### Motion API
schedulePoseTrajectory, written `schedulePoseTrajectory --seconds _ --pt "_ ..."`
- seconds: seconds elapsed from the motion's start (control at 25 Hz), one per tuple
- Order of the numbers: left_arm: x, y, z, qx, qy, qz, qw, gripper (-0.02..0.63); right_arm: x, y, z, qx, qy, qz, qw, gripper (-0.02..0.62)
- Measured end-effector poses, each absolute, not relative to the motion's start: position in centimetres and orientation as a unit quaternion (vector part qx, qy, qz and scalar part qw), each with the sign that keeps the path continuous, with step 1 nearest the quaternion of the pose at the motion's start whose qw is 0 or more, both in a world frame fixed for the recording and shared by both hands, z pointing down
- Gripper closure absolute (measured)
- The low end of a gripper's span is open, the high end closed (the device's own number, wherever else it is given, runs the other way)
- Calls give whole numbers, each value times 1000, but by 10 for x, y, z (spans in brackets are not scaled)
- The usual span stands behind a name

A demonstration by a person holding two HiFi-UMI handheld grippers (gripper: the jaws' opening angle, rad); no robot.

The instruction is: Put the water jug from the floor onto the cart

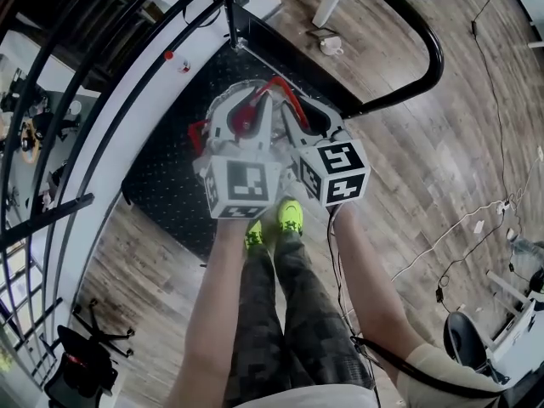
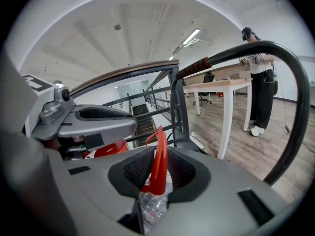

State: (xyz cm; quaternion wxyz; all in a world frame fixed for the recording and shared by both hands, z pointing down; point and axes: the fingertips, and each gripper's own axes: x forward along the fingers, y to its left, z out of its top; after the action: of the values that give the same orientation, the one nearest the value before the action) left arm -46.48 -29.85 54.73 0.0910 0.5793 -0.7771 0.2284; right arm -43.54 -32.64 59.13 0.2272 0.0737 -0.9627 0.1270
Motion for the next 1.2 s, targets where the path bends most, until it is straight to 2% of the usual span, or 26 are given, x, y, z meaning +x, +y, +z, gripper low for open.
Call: schedulePoseTrajectory --seconds 0.12,0.56,1.2 --pt "-463 -300 549 582 -775 227 93 572 -434 -327 593 75 -962 129 227 523" --pt "-464 -291 561 582 -773 228 112 572 -431 -318 599 75 -959 146 230 380" --pt "-450 -281 523 573 -793 195 74 572 -415 -330 534 87 -976 77 186 376"
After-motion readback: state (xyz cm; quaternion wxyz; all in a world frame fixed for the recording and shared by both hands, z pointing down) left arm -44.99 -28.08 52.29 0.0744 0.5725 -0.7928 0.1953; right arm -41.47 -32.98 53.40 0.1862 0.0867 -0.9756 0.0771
